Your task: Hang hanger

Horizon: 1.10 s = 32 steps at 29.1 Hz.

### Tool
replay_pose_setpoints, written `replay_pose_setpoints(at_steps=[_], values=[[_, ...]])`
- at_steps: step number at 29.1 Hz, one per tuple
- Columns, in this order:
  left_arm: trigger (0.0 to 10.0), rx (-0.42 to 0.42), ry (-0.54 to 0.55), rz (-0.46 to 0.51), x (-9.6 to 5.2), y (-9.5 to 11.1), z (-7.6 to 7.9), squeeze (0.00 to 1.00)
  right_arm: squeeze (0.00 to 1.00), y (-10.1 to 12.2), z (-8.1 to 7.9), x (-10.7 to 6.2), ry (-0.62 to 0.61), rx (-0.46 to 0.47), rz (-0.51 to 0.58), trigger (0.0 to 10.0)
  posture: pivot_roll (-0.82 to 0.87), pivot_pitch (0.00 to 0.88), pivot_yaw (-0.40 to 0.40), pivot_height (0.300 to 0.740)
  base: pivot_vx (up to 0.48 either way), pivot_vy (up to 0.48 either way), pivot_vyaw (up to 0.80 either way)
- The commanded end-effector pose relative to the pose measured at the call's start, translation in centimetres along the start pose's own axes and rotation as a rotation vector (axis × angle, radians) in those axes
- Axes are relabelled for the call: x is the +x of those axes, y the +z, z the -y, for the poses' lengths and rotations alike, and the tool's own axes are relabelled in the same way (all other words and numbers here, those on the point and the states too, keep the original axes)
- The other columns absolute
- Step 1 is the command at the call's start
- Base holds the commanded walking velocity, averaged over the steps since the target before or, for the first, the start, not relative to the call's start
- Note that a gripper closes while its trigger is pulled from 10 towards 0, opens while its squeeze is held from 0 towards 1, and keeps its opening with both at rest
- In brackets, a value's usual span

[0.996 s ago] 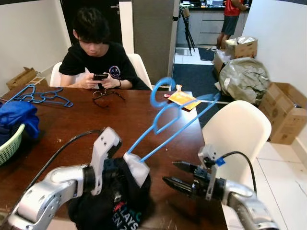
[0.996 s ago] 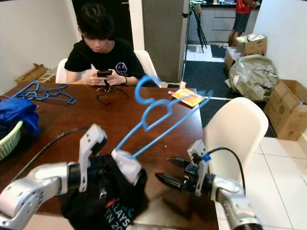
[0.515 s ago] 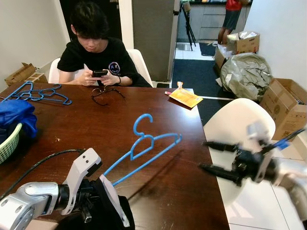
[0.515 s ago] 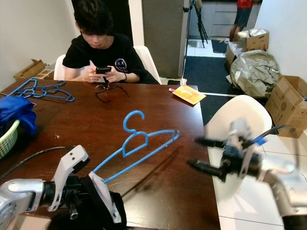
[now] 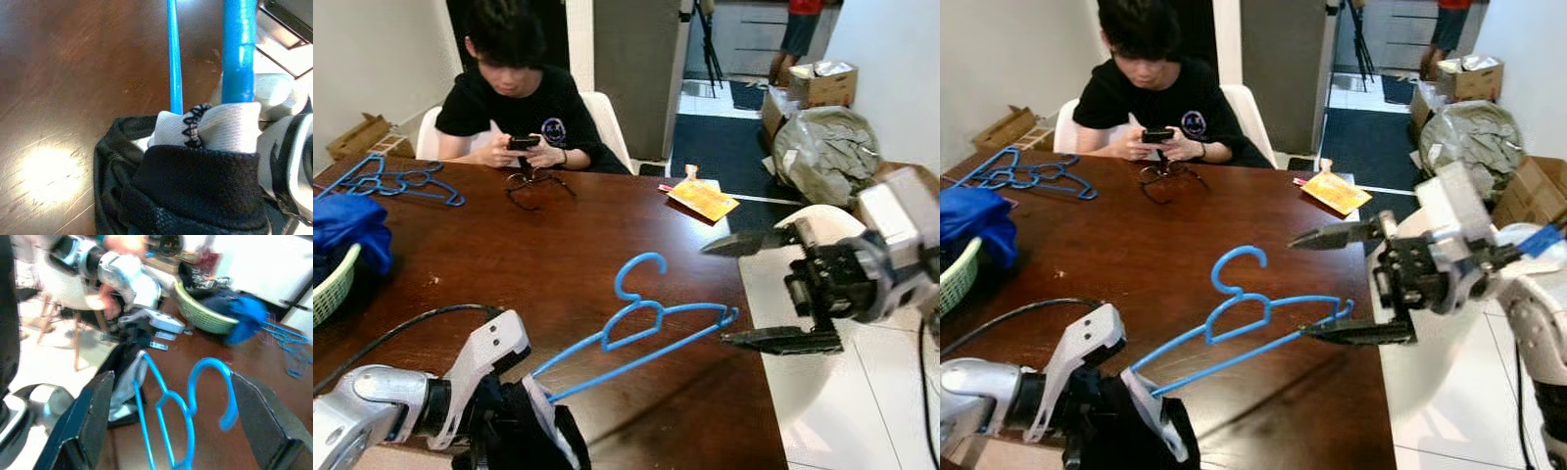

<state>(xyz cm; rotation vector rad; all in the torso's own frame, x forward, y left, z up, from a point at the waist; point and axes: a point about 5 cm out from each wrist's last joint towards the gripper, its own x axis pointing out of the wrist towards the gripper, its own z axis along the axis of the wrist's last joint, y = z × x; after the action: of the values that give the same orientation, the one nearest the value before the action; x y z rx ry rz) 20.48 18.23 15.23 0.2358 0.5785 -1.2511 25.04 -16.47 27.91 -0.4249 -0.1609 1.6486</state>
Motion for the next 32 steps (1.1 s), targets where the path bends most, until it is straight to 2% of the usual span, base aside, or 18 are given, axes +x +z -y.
replay_pose_setpoints(at_steps=[1,7,8,9,11,12,13,14,16,19,21,22,25,27,28,29,31,32], values=[[10.0,0.031,-0.036,-0.008,-0.1,0.5,0.4,0.00,0.00,-0.1,-0.1,0.6,0.020,-0.025,-0.043,10.0,0.13,0.000,-0.011,0.735,0.000,0.000,0.00],[10.0,0.069,-0.050,-0.022,-0.8,1.1,0.5,0.00,0.00,-3.6,0.4,1.9,0.010,-0.019,-0.225,10.0,0.14,0.000,-0.004,0.735,0.000,0.000,0.00],[10.0,0.087,0.071,-0.002,-2.9,1.7,-1.0,0.00,0.00,-4.3,1.2,0.6,-0.105,0.012,-0.231,10.0,0.14,0.000,-0.002,0.735,0.000,0.000,0.00],[10.0,0.087,0.071,-0.002,-2.9,1.7,-1.0,0.00,0.00,-4.3,1.2,0.6,-0.105,0.012,-0.231,10.0,0.14,0.000,-0.002,0.735,0.000,0.000,0.00],[10.0,0.096,0.159,0.012,-4.5,2.0,-1.8,0.00,0.00,-4.2,1.7,-0.4,-0.184,0.027,-0.217,10.0,0.14,0.000,-0.002,0.735,0.000,0.000,0.00],[10.0,0.094,0.238,0.019,-6.1,2.2,-2.5,0.00,0.00,-3.8,2.0,-1.7,-0.259,0.040,-0.187,10.0,0.14,0.000,0.002,0.735,0.000,0.000,0.00],[10.0,0.094,0.238,0.019,-6.1,2.2,-2.5,0.00,0.00,-3.8,2.0,-1.7,-0.259,0.040,-0.187,10.0,0.14,0.000,0.002,0.735,0.000,0.000,0.00],[10.0,0.092,0.287,0.025,-7.2,2.4,-2.9,0.00,0.00,-3.6,2.1,-2.5,-0.306,0.048,-0.165,10.0,0.14,0.000,0.002,0.735,0.000,0.000,0.00],[10.0,0.099,0.397,0.043,-10.4,2.8,-3.3,0.00,0.00,-2.1,2.1,-4.9,-0.432,0.066,0.005,10.0,0.14,0.000,0.012,0.735,0.000,0.000,0.00],[10.0,0.105,0.426,0.048,-11.3,2.9,-3.3,0.00,0.00,-1.6,1.9,-5.6,-0.461,0.074,0.087,10.0,0.14,0.000,0.012,0.735,0.000,0.000,0.00],[10.0,0.145,0.476,0.083,-13.1,4.1,-3.3,0.00,0.00,-1.9,0.6,-5.8,-0.451,0.128,0.198,10.0,0.14,0.000,0.016,0.735,0.000,0.000,0.00],[10.0,0.145,0.476,0.083,-13.1,4.1,-3.3,0.00,0.00,-1.9,0.6,-5.8,-0.451,0.128,0.198,10.0,0.14,0.000,0.016,0.735,0.000,0.000,0.00],[10.0,0.220,0.520,0.147,-14.3,6.0,-3.4,0.00,0.00,-3.8,-0.6,-5.0,-0.414,0.212,0.160,10.0,0.14,0.000,0.021,0.735,0.000,0.000,0.00],[10.0,0.308,0.559,0.240,-15.3,8.5,-3.6,0.00,0.00,-6.6,-2.4,-2.4,-0.289,0.336,0.011,10.0,0.14,0.000,0.029,0.735,0.000,0.000,0.00],[10.0,0.308,0.559,0.240,-15.3,8.5,-3.6,0.00,0.00,-6.6,-2.4,-2.4,-0.289,0.336,0.011,10.0,0.14,0.000,0.029,0.735,0.000,0.000,0.00],[10.0,0.362,0.575,0.302,-15.6,10.1,-3.8,0.00,0.00,-8.3,-3.7,-0.2,-0.190,0.401,-0.063,10.0,0.13,0.000,0.034,0.735,0.000,0.000,0.00],[10.0,0.362,0.575,0.302,-15.6,10.1,-3.8,0.00,0.00,-8.3,-3.7,-0.2,-0.190,0.401,-0.063,10.0,0.13,0.000,0.034,0.735,0.000,0.000,0.00],[10.0,0.400,0.587,0.388,-15.9,11.9,-3.9,0.00,0.00,-9.6,-5.0,2.0,-0.104,0.443,-0.107,10.0,0.13,0.000,0.035,0.735,0.000,0.000,0.00]])
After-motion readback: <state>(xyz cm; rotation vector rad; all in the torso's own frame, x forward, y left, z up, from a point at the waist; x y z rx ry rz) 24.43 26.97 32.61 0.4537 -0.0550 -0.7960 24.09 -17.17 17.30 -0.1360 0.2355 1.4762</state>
